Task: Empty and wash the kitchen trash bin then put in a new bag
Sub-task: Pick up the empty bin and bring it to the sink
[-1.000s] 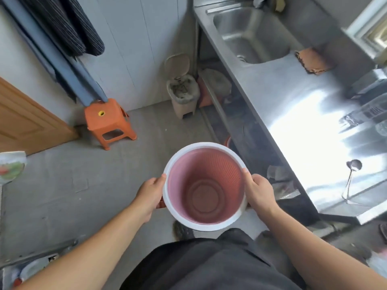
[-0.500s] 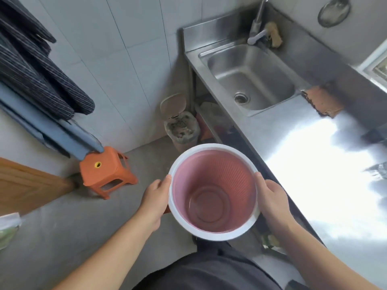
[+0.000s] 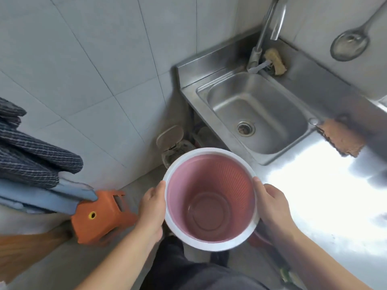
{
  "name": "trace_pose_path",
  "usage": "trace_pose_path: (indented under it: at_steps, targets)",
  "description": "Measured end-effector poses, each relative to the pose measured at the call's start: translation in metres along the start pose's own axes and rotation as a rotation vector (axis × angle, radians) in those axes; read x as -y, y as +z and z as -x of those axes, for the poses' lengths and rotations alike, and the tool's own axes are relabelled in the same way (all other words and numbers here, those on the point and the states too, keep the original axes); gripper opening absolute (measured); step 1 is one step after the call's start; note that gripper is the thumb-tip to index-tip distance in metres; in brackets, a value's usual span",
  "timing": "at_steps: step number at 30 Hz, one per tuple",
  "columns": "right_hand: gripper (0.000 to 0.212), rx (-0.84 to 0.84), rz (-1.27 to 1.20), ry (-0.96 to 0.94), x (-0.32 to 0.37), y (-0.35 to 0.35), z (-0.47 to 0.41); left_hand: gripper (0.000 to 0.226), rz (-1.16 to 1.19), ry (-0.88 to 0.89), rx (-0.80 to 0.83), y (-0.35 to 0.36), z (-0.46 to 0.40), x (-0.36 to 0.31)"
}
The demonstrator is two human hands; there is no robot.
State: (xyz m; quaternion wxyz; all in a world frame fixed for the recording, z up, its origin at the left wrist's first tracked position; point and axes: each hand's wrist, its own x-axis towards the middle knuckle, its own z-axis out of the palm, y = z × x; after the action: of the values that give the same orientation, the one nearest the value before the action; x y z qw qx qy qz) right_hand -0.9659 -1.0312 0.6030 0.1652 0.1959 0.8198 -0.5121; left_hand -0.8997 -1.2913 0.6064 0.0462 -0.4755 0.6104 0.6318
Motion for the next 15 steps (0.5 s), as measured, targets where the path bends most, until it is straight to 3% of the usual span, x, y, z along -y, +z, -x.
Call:
trace_pose_path:
  at_steps: [6, 10, 15]
  targets:
    - [0.07, -0.196, 0.023, 0.006, 0.053, 0.032, -0.014, 0.056, -0.167, 0.078, 0.253, -0.005, -0.08, -0.073]
    - [0.062, -0.267, -0.116, 0.073, 0.091, 0.045, -0.021, 0.056, -0.225, 0.221, 0.323, 0.004, -0.117, -0.141]
    - [0.056, -0.348, -0.308, 0.114, 0.134, 0.042, -0.031, 0.048, -0.257, 0.277, 0.433, 0.034, -0.134, -0.212]
